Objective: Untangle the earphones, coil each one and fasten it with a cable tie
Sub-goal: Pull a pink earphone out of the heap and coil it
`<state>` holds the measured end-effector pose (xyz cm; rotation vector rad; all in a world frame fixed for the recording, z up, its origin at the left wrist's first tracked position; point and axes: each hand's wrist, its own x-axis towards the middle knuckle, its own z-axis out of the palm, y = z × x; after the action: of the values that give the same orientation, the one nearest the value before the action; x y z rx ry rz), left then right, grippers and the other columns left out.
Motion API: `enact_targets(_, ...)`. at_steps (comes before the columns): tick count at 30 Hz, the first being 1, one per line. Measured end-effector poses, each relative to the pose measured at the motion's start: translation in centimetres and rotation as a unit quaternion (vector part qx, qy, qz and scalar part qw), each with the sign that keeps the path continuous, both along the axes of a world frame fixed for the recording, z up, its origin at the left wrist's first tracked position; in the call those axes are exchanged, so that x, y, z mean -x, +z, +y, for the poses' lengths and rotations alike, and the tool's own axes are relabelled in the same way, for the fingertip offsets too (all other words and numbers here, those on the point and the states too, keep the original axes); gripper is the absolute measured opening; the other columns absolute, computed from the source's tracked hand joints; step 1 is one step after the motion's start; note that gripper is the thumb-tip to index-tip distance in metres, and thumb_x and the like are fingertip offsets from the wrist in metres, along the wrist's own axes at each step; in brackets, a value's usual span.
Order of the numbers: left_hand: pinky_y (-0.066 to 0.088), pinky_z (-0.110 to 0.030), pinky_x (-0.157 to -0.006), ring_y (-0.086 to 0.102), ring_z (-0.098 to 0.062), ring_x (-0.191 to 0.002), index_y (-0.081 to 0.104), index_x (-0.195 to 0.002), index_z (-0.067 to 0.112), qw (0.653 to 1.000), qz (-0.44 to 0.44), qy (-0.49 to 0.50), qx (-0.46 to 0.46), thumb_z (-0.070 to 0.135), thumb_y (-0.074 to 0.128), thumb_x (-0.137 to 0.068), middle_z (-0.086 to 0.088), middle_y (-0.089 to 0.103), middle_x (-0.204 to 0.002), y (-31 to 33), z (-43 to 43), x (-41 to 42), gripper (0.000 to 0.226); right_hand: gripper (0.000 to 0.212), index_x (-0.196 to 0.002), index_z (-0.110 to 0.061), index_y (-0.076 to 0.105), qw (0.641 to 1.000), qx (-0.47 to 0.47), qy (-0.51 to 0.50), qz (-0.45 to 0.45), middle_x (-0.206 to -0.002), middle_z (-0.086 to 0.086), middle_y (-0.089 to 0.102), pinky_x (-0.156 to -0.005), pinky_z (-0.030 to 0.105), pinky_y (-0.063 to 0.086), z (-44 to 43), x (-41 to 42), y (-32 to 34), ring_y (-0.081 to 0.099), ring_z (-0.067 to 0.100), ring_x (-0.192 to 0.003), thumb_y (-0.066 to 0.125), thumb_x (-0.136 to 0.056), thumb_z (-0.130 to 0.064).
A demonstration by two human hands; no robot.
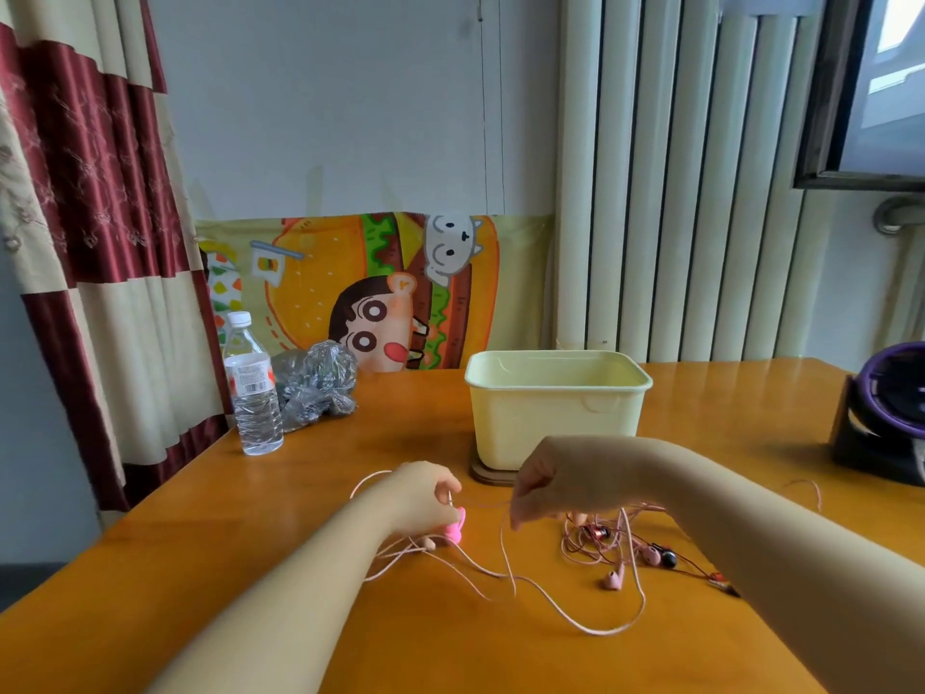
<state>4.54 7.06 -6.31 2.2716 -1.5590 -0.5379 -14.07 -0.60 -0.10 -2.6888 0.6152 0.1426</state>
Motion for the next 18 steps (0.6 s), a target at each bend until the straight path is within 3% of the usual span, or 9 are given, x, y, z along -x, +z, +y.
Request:
enact_targets(2,0.047,-0.014,-0.054,0.063,-0.012,-0.085,0.061,-0.111,0.027,0.999,-0.022,0.007,0.029,0.026,0.064,-0.084,0.008,0.059,-0.097,-0.3,-0.1,0.3,0.028,0.030,-0.106,-0.020,0.071,1.000,-0.002,0.003,0.001,-0.100,0.002,0.070,-0.070,0.021,0.043,-0.2,-0.1,-0.5,0.056,0.009,-0.079,0.058,-0.089,-0.042)
enact_targets(5,0.042,-0.018,-0.055,0.058,-0.009,-0.080,0.062,-0.086,0.027,0.997,-0.068,0.017,0.033,0.026,0.065,-0.082,0.004,0.061,-0.097,-0.3,-0.4,0.4,0.004,0.030,-0.106,-0.020,0.071,1.000,-0.007,0.006,-0.004,-0.100,0.002,0.070,-0.069,0.020,0.042,-0.6,-0.3,-0.7,0.055,0.009,-0.078,0.058,-0.090,-0.041)
enact_targets(10,0.042,-0.018,-0.052,0.055,-0.008,-0.063,0.065,-0.081,0.025,0.998,-0.064,0.014,-0.008,0.021,0.061,-0.084,0.004,0.064,-0.083,-0.1,-0.3,0.5,0.007,0.027,-0.106,-0.021,0.070,1.000,-0.018,0.002,-0.004,-0.090,-0.003,0.067,-0.069,0.020,0.046,-0.6,-0.5,-1.1,0.058,0.011,-0.080,0.056,-0.091,-0.039)
enact_targets(15,0.049,-0.024,-0.060,0.060,-0.011,-0.062,0.069,-0.075,0.023,0.999,-0.040,0.010,-0.036,0.018,0.059,-0.083,0.001,0.072,-0.079,-0.4,-0.5,0.6,0.014,0.032,-0.119,-0.017,0.065,1.000,-0.017,0.008,0.013,-0.116,0.001,0.066,-0.083,0.025,0.047,0.7,-2.0,-4.3,0.059,0.015,-0.096,0.053,-0.095,-0.035)
enact_targets(18,0.044,-0.017,-0.054,0.057,-0.007,-0.064,0.067,-0.072,0.024,0.998,-0.050,0.021,-0.008,0.010,0.056,-0.080,0.006,0.065,-0.075,-0.5,-0.5,0.6,0.020,0.036,-0.123,-0.015,0.062,1.000,-0.019,0.015,0.001,-0.119,0.005,0.065,-0.089,0.030,0.046,1.4,-3.2,-6.4,0.058,0.018,-0.103,0.049,-0.096,-0.035)
